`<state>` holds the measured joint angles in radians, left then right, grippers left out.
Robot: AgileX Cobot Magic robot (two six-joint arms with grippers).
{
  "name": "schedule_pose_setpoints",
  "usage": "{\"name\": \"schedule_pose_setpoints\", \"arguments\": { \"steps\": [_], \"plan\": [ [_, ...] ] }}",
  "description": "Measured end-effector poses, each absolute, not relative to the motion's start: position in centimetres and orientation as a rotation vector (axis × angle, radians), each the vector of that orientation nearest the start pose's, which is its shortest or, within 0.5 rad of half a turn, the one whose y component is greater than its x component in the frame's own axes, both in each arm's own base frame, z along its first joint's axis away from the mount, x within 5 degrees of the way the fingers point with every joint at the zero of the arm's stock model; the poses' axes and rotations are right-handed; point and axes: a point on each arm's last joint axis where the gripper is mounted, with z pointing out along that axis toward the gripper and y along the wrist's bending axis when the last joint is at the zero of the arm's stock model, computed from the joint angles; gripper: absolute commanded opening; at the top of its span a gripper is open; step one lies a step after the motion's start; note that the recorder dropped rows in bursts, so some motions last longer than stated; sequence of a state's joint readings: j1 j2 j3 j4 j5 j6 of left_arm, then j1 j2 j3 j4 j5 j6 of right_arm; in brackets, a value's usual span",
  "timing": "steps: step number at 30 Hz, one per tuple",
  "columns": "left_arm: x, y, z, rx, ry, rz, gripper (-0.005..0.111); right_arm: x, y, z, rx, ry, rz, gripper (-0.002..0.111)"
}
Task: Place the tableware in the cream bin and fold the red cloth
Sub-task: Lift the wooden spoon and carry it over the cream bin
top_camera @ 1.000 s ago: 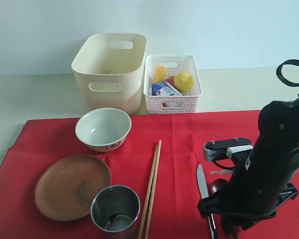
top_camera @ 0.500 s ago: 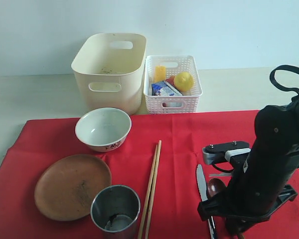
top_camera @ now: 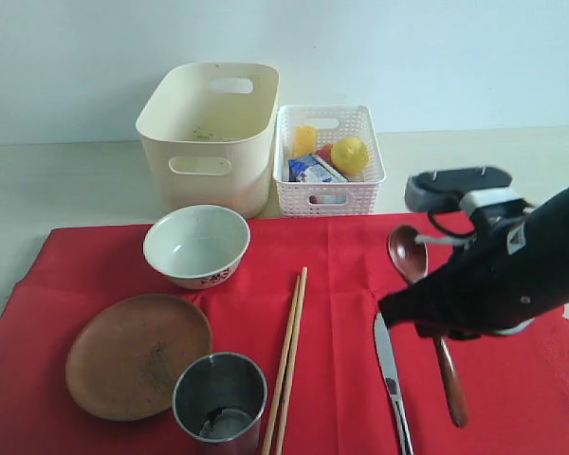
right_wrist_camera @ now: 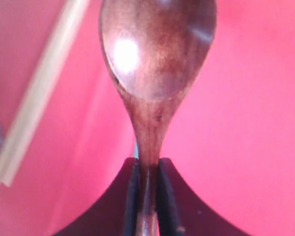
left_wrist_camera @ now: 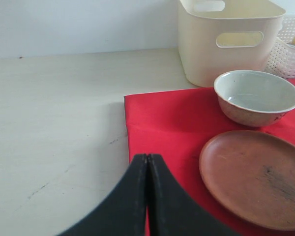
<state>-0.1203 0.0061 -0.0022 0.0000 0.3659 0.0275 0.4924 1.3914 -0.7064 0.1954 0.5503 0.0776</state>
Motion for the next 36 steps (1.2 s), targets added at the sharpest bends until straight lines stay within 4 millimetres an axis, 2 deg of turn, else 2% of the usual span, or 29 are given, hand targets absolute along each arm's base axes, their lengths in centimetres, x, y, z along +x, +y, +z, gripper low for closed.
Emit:
{"name": "schedule_pose_setpoints", "arguments": {
  "steps": [3, 8, 12, 15, 19, 30, 36],
  "plan": [
    [5.3, -0.6, 18.1, 0.137, 1.849, -0.065, 0.000, 21.1, 12.6, 22.8, -0.327, 2.587, 0.443, 0.000],
    [5.3, -0.6, 18.1, 0.137, 1.849, -0.065, 0.000, 22.1, 13.7, 27.1, -0.367, 2.395, 0.562, 0.000],
    [5.3, -0.6, 18.1, 0.137, 1.849, -0.065, 0.000, 23.4, 14.8, 29.5, -0.389, 2.294, 0.629, 0.000],
    [5.3, -0.6, 18.1, 0.137, 1.849, -0.065, 0.000, 24.8, 15.6, 30.6, -0.397, 2.227, 0.651, 0.000],
    [5.3, -0.6, 18.1, 0.137, 1.849, -0.065, 0.000, 27.0, 16.7, 30.9, -0.360, 2.170, 0.672, 0.000],
    [5.3, -0.6, 18.1, 0.137, 1.849, -0.065, 0.000, 33.7, 19.6, 28.9, -0.258, 2.132, 0.646, 0.000],
    [5.3, -0.6, 18.1, 0.137, 1.849, -0.065, 0.000, 36.7, 21.2, 28.5, -0.328, 2.084, 0.602, 0.000]
  ]
}}
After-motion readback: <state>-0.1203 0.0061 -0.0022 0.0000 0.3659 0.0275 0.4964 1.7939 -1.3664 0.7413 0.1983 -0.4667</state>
